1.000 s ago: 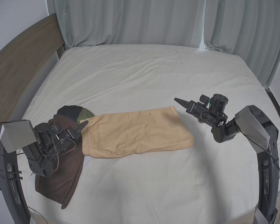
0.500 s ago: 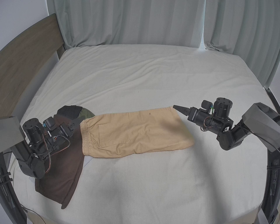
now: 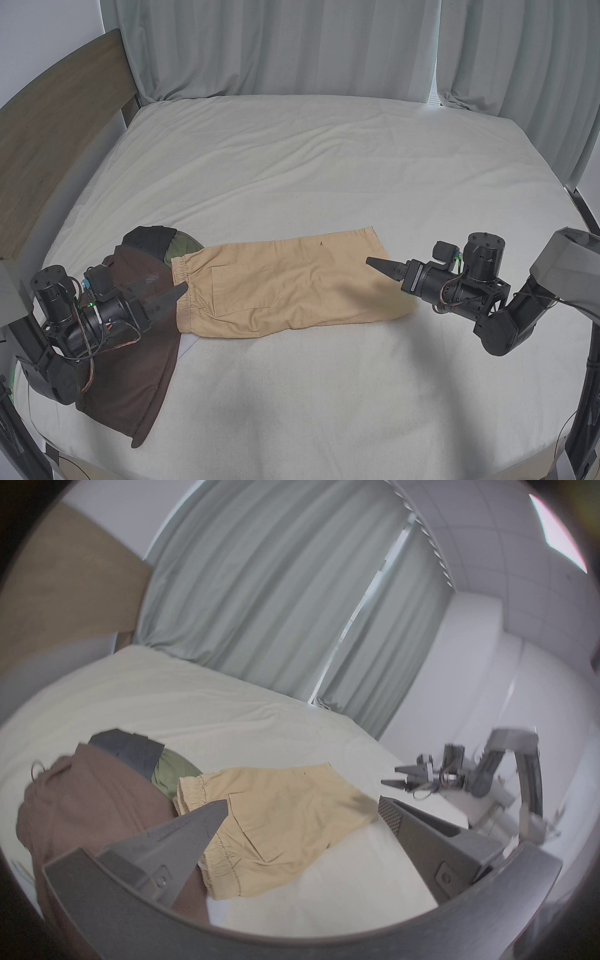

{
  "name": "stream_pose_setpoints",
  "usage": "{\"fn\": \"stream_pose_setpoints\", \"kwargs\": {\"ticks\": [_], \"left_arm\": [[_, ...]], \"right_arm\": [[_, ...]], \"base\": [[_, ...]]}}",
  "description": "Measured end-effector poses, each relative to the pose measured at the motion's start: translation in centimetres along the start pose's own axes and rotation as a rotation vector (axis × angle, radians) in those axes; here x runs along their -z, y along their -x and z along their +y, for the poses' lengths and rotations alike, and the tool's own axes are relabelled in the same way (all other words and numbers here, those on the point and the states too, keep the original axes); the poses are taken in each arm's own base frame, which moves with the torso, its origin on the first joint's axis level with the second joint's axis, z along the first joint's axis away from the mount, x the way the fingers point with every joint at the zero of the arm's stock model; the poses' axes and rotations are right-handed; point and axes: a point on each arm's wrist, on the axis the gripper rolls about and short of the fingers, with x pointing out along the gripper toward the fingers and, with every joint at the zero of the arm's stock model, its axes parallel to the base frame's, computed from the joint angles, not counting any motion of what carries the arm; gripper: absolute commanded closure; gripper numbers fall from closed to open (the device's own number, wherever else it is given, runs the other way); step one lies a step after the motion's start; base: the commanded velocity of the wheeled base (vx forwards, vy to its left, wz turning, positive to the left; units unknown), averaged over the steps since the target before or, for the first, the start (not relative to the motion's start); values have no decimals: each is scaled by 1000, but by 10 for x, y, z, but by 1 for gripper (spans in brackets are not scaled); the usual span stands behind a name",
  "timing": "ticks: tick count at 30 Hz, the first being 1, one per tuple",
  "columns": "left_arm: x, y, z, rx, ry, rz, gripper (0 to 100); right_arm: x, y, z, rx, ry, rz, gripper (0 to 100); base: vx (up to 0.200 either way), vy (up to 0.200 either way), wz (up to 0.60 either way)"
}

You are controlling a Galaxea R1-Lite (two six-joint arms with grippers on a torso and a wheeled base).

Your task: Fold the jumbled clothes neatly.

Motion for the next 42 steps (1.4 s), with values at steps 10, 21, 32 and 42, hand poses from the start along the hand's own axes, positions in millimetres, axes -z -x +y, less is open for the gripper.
{"fn": "stream_pose_setpoints", "kwargs": {"ticks": [10, 21, 32, 42], "left_arm": [[4, 10, -5, 82, -216, 29, 0], [5, 11, -5, 88, -206, 33, 0], [9, 11, -1, 77, -193, 46, 0], [11, 11, 1, 74, -185, 54, 0]], "right_arm": [[36, 11, -3, 81, -46, 91, 0], [62, 5, -22, 109, -64, 134, 0], [80, -8, -41, 133, -87, 161, 0], [85, -30, -51, 120, -137, 142, 0]], "base": [[0, 0, 0], [0, 0, 0], [0, 0, 0], [0, 0, 0]]}}
